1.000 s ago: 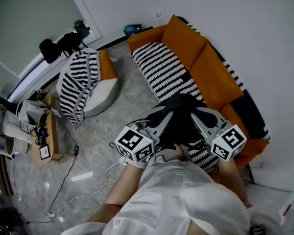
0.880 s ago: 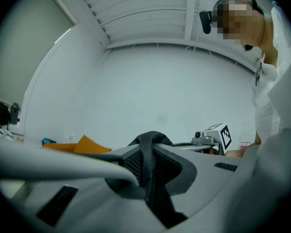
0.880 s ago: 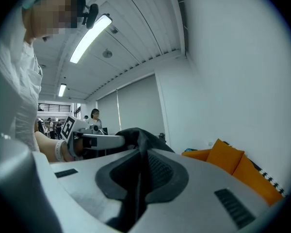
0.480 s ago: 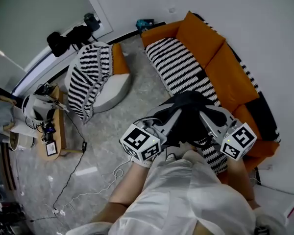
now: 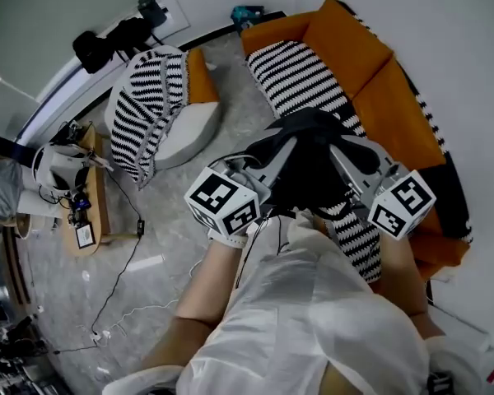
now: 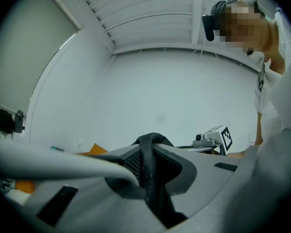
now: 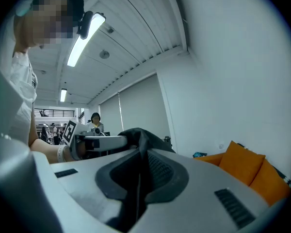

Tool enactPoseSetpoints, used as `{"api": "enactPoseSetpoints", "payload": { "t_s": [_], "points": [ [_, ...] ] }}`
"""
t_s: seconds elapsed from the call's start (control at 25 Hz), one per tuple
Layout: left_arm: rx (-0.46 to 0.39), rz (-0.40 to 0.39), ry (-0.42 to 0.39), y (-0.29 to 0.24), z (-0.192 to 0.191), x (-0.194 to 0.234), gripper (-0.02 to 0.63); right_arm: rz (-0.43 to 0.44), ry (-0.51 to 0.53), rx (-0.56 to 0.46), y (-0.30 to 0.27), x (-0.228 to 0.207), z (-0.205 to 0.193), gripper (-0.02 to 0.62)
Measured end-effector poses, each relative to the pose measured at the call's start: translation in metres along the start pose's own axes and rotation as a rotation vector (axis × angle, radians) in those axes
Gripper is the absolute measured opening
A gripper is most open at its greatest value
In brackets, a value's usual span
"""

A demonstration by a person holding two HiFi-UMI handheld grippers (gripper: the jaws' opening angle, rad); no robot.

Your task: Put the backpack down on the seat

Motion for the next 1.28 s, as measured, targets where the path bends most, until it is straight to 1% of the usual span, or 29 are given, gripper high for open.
{"api": "enactPoseSetpoints", "payload": {
  "t_s": [0.24, 0.36, 0.48, 0.72, 0.92, 1.12, 1.28],
  "points": [
    [-0.015, 0.000, -0.005, -0.057, 0.018, 0.045, 0.044, 0.020, -0.021, -0.033, -0.029, -0.059, 0.035, 0.040],
    [-0.032, -0.009, -0.028, -0.085, 0.025, 0.061, 0.044, 0.043, -0.026, -0.058, -0.036, -0.086, 0.051, 0.040],
    [-0.068, -0.006, -0.055, -0.105, 0.032, 0.074, 0.044, 0.053, -0.011, -0.086, -0.045, -0.107, 0.065, 0.040],
    [-0.079, -0.017, -0.065, -0.138, 0.037, 0.081, 0.044, 0.026, -0.020, -0.113, -0.041, -0.132, 0.076, 0.039],
    [-0.061, -0.048, -0.042, -0.169, 0.031, 0.081, 0.044, -0.012, -0.038, -0.113, -0.030, -0.157, 0.077, 0.038],
    [-0.042, -0.119, -0.015, -0.197, 0.031, 0.077, 0.044, -0.073, -0.058, -0.124, -0.013, -0.172, 0.082, 0.040],
    [-0.046, -0.177, -0.019, -0.214, 0.034, 0.071, 0.044, -0.115, -0.057, -0.146, 0.001, -0.180, 0.086, 0.040]
  ]
}}
Point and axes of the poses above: the fingertips, and each gripper's own axes: y backward along the fingers, x to its left, z out of its top, the point moved 6 cm from there along y, backward along the fingers, and after that the axes turned 9 degrees about -y, right-handed, at the moved point
